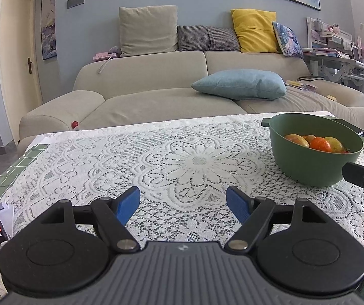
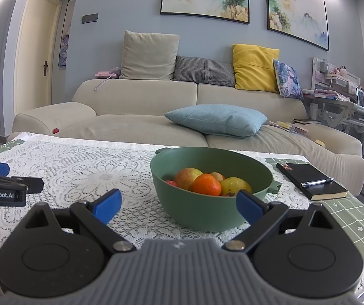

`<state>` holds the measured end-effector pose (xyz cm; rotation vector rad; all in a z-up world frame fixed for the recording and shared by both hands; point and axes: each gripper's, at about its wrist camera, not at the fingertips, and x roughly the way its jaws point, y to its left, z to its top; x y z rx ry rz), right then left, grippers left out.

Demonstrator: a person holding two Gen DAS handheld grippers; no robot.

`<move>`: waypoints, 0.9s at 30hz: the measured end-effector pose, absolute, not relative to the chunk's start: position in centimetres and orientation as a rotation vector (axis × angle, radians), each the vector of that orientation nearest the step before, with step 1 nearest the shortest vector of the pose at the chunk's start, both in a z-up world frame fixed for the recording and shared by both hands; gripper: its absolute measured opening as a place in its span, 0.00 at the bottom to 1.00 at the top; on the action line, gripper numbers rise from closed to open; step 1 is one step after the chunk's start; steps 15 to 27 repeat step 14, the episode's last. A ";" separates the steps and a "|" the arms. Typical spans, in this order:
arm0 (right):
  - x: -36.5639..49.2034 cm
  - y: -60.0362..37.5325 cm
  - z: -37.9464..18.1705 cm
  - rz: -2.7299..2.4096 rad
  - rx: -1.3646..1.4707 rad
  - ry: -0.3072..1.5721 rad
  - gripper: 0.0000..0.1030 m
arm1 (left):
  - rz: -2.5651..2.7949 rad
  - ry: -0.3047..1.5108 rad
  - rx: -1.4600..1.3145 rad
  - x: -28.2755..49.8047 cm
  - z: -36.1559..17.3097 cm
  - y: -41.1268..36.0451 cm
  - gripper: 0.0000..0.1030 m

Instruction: Organize fruits

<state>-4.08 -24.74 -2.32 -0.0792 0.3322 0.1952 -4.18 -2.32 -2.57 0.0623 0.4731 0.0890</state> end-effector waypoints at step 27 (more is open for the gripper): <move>-3.9 -24.6 -2.5 0.190 -0.082 0.351 0.91 | 0.066 0.470 0.056 -4.3 -2.5 -2.5 0.88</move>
